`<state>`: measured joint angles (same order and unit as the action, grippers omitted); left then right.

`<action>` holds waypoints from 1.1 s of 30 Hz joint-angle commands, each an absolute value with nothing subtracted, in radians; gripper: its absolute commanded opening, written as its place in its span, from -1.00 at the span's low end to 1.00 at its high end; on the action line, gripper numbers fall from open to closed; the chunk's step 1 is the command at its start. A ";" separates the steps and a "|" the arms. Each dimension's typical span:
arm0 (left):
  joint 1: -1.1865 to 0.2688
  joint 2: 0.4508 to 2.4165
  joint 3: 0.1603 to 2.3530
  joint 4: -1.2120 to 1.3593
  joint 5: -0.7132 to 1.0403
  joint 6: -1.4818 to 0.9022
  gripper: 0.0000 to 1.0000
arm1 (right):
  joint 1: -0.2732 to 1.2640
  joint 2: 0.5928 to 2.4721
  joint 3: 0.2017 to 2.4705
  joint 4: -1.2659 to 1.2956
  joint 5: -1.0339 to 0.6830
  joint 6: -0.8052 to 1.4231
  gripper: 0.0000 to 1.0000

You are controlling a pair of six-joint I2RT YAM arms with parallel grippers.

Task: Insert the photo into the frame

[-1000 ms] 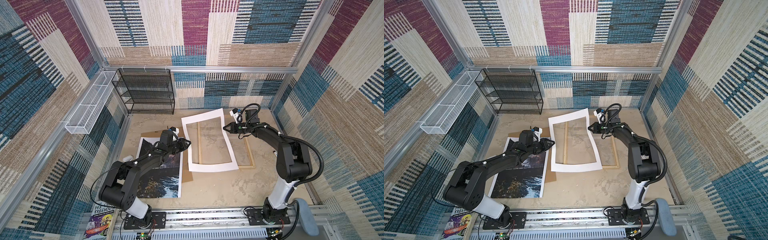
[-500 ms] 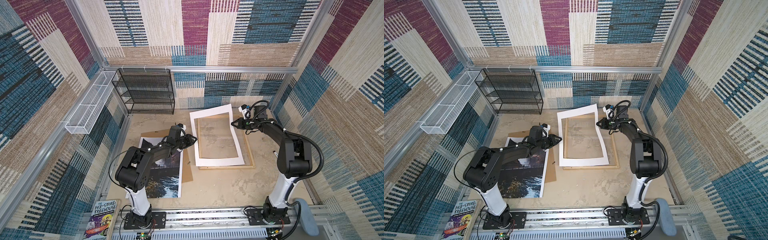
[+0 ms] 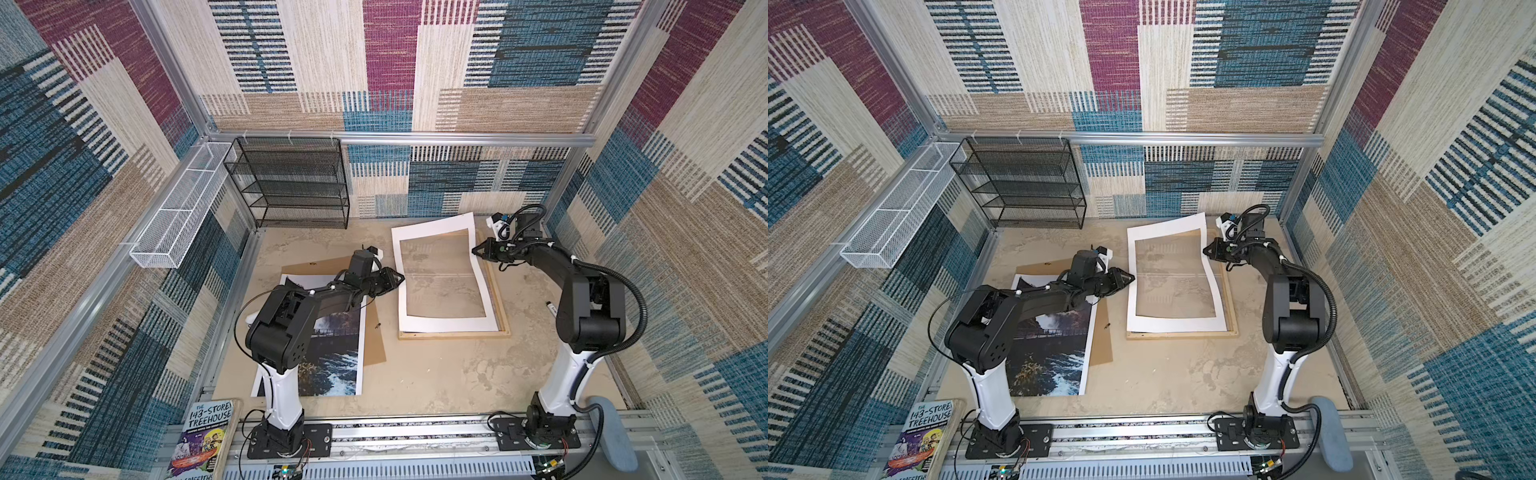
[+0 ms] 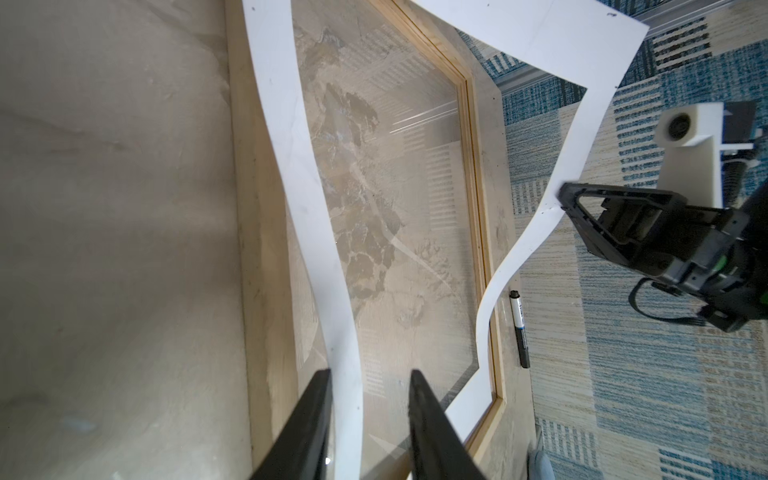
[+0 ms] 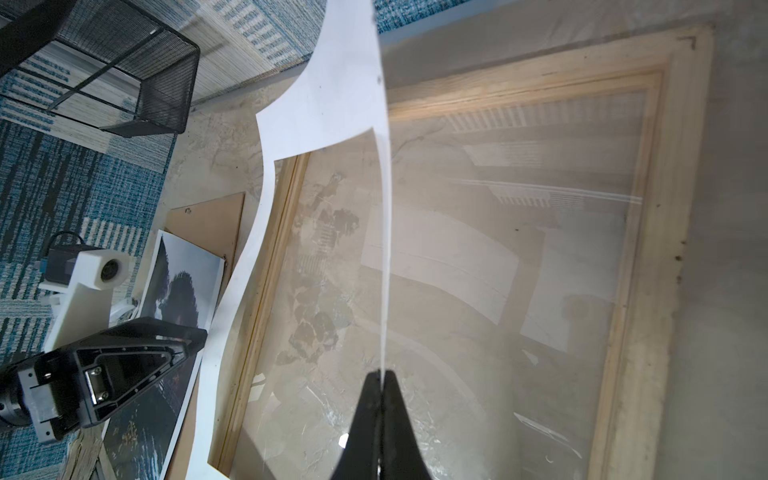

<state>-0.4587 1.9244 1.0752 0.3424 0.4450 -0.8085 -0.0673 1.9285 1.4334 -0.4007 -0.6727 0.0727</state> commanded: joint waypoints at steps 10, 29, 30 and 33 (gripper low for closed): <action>-0.477 1.946 1.097 0.370 0.465 -0.824 -0.31 | -0.089 1.947 1.447 -0.437 -0.644 0.032 -0.96; -0.476 1.940 1.094 0.316 0.443 -0.806 0.00 | -0.094 2.015 1.560 -0.533 -0.632 -0.041 -0.96; -0.475 1.935 1.094 0.306 0.439 -0.800 0.00 | -0.094 2.021 1.571 -0.543 -0.631 -0.044 -0.96; -0.472 1.911 1.087 0.269 0.416 -0.778 0.01 | -0.094 2.028 1.580 -0.552 -0.611 -0.043 -0.96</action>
